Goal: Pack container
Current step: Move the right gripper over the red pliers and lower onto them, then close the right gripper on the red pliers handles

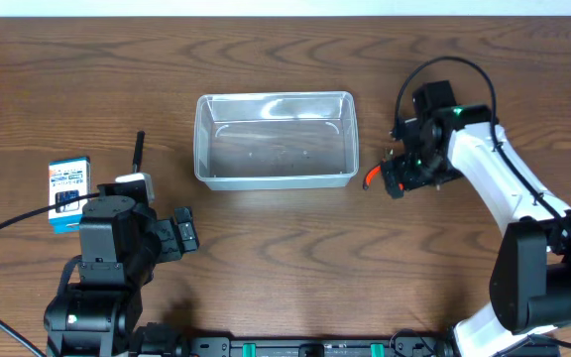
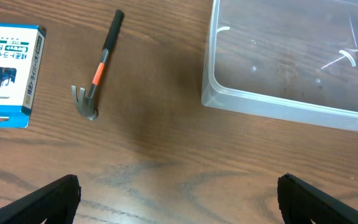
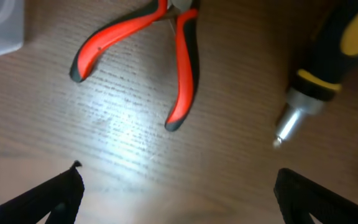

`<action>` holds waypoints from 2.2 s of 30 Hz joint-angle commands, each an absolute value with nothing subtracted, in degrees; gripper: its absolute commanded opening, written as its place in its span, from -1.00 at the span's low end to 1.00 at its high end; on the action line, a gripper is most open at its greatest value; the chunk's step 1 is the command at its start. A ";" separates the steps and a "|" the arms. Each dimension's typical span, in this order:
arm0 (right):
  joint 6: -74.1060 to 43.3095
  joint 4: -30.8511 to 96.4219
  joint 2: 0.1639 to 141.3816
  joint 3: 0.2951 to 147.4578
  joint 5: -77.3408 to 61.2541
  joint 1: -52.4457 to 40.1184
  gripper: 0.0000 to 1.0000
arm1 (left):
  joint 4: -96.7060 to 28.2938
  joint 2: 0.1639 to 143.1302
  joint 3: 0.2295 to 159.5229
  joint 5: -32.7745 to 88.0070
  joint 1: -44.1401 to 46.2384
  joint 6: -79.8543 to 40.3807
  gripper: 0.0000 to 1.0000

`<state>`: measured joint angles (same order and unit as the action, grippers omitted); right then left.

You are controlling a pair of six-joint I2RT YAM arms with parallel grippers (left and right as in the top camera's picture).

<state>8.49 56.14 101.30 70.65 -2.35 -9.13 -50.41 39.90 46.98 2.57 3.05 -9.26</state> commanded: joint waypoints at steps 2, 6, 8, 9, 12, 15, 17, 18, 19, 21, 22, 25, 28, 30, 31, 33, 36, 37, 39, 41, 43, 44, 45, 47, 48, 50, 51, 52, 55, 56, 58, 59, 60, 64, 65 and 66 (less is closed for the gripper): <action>10.55 51.81 101.41 66.46 -4.99 -9.47 0.98 | -50.52 39.75 48.18 1.85 2.92 -10.17 0.96; 10.35 48.84 101.41 63.70 -5.02 -9.45 0.98 | -50.57 39.75 48.18 1.85 2.92 -10.17 0.96; 10.35 47.97 101.41 63.18 -4.99 -9.45 0.98 | -50.57 39.75 48.18 1.85 2.92 -10.17 0.96; 10.35 47.64 101.41 63.18 -4.99 -9.45 0.98 | -50.57 39.75 48.18 1.85 2.92 -10.17 0.96; 10.35 46.39 101.41 63.18 -4.99 -9.45 0.98 | -50.57 39.75 48.18 1.85 2.92 -10.17 0.96; 10.37 45.63 101.41 63.20 -4.97 -9.45 0.99 | -50.59 39.75 48.18 1.87 2.92 -10.17 0.96; 10.41 44.58 101.41 63.20 -4.91 -9.45 0.98 | -50.59 39.75 48.18 1.87 2.92 -10.17 0.96; 10.63 43.83 101.41 63.20 -4.75 -9.41 0.99 | -50.59 39.75 48.18 1.87 2.92 -10.17 0.96; 11.09 42.85 101.41 63.20 -4.62 -9.39 0.99 | -50.59 39.75 48.18 1.85 2.92 -10.17 0.96; 12.19 41.17 101.43 63.20 -4.54 -9.41 0.98 | -50.59 39.75 48.18 1.85 2.92 -10.17 0.96; 12.91 40.14 101.51 63.20 -4.54 -9.41 0.98 | -50.59 39.75 48.18 1.85 2.92 -10.17 0.96; 14.37 38.11 102.06 63.20 -4.54 -9.37 0.98 | -50.59 39.75 48.18 1.85 2.92 -10.17 0.96; 15.35 38.06 103.42 63.20 -4.51 -9.13 0.98 | -50.59 39.75 48.18 1.85 2.92 -10.17 0.96; 15.31 38.26 104.79 63.20 -4.56 -8.73 0.98 | -50.59 39.75 48.18 1.85 2.92 -10.17 0.96; 15.31 38.33 105.65 63.20 -4.56 -8.51 0.99 | -50.59 39.75 48.18 1.85 2.92 -10.17 0.96; 15.35 38.35 107.24 63.20 -4.54 -8.21 0.98 | -50.57 39.75 48.18 1.85 2.92 -10.17 0.96; 15.59 38.28 109.14 63.20 -4.54 -8.19 0.98 | -50.59 39.75 48.18 1.87 2.92 -10.17 0.96; 15.57 38.17 109.67 63.20 -4.54 -8.19 0.98 | -50.59 39.75 48.18 1.87 2.92 -10.17 0.96; 15.55 38.06 110.06 63.20 -4.54 -8.21 0.98 | -50.57 39.75 48.18 1.85 2.92 -10.17 0.96; 15.53 37.87 110.19 63.20 -4.54 -8.23 0.97 | -50.59 39.75 48.18 1.87 2.92 -10.17 0.96; 15.51 37.63 110.21 63.20 -4.54 -8.23 0.93 | -50.59 39.75 48.18 1.87 2.92 -10.20 0.96; 15.49 37.56 110.21 63.20 -4.54 -8.23 0.89 | -50.59 39.75 48.18 1.87 2.92 -10.17 0.96; 15.49 37.45 110.21 63.20 -4.56 -8.23 0.85 | -50.59 39.75 48.18 1.87 2.92 -10.17 0.96; 15.46 37.28 110.21 63.20 -4.54 -8.23 0.72 | -50.57 39.75 48.18 1.87 2.92 -10.20 0.96; 15.44 37.21 110.21 63.20 -4.56 -8.23 0.68 | -50.57 39.75 48.18 1.87 2.92 -10.17 0.96; 15.44 37.21 110.21 63.20 -4.56 -8.23 0.55 | -50.57 39.75 48.18 1.87 2.92 -10.17 0.96; 15.44 37.19 110.21 63.20 -4.56 -8.23 0.49 | -50.57 39.75 48.18 1.87 2.92 -10.17 0.97; 15.27 37.17 110.21 63.20 -4.54 -8.23 0.42 | -50.57 39.75 48.18 1.87 2.92 -10.17 0.96; 15.25 37.19 110.21 63.20 -4.56 -8.23 0.27 | -50.57 39.75 48.18 1.87 2.92 -10.17 0.96; 15.20 37.21 110.21 63.20 -4.56 -8.23 0.18 | -50.57 39.75 48.18 1.87 2.92 -10.17 0.96; 14.90 37.21 110.21 63.20 -4.56 -8.25 -0.03 | -50.57 39.75 48.18 1.87 2.92 -10.17 0.96; 14.76 37.17 110.21 63.20 -4.56 -8.23 -0.13 | -50.57 39.75 48.18 1.87 2.92 -10.17 0.96; 14.59 37.19 110.21 63.20 -4.56 -8.23 -0.19 | -50.54 39.75 48.18 1.87 2.92 -10.17 0.96; 14.57 37.28 110.21 63.20 -4.56 -8.23 -0.38 | -50.54 39.75 48.18 1.87 2.92 -10.17 0.96; 14.59 37.30 110.21 63.20 -4.56 -8.23 -0.38 | -50.52 39.75 48.18 1.87 2.92 -10.17 0.96; 14.55 37.30 110.21 63.20 -4.56 -8.23 -0.38 | -50.52 39.75 48.18 1.87 2.92 -10.17 0.96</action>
<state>14.90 36.82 107.74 63.70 -3.16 -8.60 -50.57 39.90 46.98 2.57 3.05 -9.26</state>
